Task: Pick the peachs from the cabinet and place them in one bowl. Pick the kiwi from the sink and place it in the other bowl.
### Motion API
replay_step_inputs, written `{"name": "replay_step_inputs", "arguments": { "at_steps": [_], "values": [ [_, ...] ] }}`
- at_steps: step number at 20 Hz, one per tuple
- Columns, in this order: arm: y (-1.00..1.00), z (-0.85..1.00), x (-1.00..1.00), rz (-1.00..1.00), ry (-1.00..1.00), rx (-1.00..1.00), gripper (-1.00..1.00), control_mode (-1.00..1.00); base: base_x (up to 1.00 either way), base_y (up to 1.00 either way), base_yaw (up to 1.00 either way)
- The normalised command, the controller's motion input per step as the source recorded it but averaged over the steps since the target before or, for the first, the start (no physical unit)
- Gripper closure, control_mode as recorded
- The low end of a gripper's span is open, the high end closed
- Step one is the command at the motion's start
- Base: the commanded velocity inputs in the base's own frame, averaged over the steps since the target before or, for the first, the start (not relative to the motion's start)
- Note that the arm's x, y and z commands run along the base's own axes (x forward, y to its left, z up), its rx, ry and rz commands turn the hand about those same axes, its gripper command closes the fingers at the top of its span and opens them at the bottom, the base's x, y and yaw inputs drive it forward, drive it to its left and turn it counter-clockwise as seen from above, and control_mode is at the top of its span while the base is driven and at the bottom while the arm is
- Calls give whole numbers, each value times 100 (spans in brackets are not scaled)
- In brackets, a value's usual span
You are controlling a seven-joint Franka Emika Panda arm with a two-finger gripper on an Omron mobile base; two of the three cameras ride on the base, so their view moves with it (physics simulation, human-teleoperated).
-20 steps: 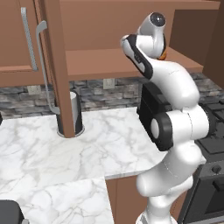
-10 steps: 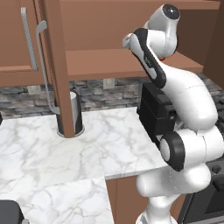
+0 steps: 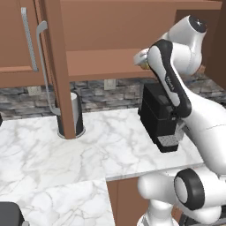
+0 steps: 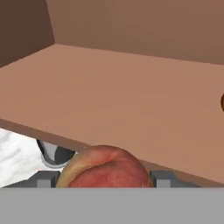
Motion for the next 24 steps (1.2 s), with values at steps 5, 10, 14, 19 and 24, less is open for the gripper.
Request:
{"name": "replay_step_inputs", "arguments": {
  "at_steps": [5, 10, 14, 19, 24],
  "values": [
    [0, -35, -100, 14, 0, -7, 100, -100, 0, 0, 0],
    [0, -41, -100, 14, 0, -11, 100, -100, 0, 0, 0],
    [0, -66, -100, 14, 1, -8, 100, -100, 0, 0, 0],
    [0, -90, -98, 15, 1, -9, 100, -100, 0, 0, 0],
    [0, -55, -52, 13, 0, -9, 100, -100, 0, 0, 0]
  ]
}}
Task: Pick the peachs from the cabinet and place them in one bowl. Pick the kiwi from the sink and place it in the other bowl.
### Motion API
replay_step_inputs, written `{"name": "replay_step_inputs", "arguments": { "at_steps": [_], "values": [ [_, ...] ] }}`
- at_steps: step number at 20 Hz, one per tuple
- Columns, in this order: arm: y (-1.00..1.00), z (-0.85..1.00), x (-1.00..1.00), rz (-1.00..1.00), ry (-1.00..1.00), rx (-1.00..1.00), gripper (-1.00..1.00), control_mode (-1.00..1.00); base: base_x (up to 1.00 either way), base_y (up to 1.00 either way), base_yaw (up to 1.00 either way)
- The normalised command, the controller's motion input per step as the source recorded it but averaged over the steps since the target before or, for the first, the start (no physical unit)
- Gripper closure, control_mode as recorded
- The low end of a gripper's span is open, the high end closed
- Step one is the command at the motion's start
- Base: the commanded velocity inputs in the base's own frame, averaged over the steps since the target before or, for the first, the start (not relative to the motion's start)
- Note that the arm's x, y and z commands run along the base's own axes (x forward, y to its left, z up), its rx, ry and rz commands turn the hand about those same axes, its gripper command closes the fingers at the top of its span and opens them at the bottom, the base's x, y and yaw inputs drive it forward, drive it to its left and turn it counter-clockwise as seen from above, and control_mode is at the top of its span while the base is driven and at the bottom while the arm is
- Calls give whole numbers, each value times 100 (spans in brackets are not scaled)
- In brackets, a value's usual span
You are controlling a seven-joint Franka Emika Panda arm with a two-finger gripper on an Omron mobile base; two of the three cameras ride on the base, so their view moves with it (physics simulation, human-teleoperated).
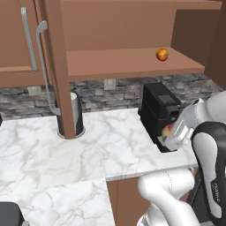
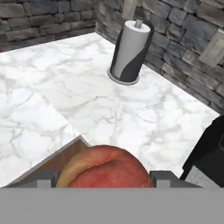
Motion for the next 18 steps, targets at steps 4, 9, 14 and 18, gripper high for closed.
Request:
{"name": "replay_step_inputs", "arguments": {
  "at_steps": [4, 9, 14, 18],
  "values": [
    [0, 0, 0, 0, 0, 0, 100, 100, -14, -1, 2],
    [0, 0, 0, 0, 0, 0, 100, 100, -79, -13, 10],
    [0, 0, 0, 0, 0, 0, 100, 100, -85, -14, 11],
    [0, 0, 0, 0, 0, 0, 100, 100, -74, -19, 6]
  ]
}}
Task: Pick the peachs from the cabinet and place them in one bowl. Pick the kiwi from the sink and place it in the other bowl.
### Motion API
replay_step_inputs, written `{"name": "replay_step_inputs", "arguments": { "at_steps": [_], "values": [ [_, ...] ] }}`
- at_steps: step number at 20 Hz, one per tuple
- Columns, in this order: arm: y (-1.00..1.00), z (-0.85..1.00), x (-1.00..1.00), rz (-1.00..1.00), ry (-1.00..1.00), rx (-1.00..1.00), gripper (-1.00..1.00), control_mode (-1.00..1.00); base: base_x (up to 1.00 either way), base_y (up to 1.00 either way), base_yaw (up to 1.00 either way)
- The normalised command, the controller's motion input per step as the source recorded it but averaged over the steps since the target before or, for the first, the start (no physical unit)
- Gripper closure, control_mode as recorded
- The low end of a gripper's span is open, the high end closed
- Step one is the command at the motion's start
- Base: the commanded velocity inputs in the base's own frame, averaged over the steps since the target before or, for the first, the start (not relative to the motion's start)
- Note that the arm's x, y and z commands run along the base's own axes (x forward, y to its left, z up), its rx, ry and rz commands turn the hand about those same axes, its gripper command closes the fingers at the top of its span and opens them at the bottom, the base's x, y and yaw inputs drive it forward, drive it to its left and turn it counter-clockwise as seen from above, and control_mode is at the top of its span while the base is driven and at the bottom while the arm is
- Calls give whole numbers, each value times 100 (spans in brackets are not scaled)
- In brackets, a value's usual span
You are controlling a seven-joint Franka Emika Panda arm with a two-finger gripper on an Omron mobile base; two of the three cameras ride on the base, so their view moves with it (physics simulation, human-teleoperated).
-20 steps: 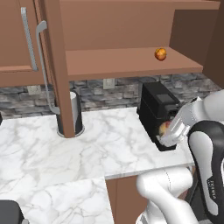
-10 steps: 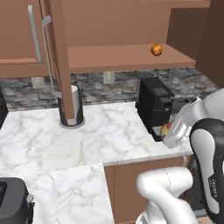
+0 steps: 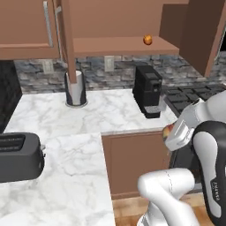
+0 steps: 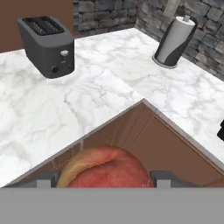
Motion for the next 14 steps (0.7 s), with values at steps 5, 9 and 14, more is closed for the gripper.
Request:
{"name": "replay_step_inputs", "arguments": {
  "at_steps": [5, 9, 14],
  "values": [
    [0, 0, 0, 0, 0, 0, 100, 100, -25, -48, -16],
    [0, 0, 0, 0, 0, 0, 100, 100, 2, -55, -40],
    [0, 0, 0, 0, 0, 0, 100, 100, 3, -41, -44]
  ]
}}
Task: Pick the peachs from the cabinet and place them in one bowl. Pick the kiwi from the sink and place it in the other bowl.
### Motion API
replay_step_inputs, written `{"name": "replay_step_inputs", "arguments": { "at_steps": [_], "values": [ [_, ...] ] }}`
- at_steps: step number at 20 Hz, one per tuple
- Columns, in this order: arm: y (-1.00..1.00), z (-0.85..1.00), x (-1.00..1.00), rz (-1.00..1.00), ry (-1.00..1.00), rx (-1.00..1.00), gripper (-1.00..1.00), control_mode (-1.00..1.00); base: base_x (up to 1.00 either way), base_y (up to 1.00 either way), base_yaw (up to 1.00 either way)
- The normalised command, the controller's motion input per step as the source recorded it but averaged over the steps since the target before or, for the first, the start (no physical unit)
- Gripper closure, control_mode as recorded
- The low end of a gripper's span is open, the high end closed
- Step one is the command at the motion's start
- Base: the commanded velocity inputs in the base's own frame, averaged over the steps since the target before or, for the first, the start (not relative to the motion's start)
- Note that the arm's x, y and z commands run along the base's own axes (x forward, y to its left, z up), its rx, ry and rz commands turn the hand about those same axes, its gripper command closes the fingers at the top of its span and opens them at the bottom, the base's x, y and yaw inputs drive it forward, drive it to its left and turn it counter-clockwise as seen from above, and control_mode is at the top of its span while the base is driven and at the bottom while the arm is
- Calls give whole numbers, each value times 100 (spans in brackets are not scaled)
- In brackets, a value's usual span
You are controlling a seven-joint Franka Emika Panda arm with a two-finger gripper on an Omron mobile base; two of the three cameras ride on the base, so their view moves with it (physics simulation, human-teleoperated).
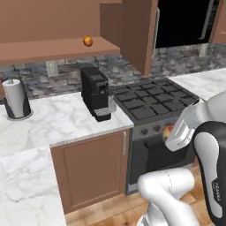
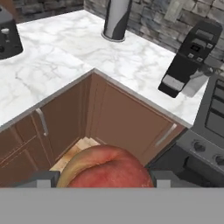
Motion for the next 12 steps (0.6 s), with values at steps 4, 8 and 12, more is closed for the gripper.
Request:
{"name": "replay_step_inputs", "arguments": {
  "at_steps": [4, 8, 12],
  "values": [
    [0, 0, 0, 0, 0, 0, 100, 100, 1, -28, -47],
    [0, 0, 0, 0, 0, 0, 100, 100, 2, -25, -47],
    [0, 0, 0, 0, 0, 0, 100, 100, 0, -21, -49]
  ]
}}
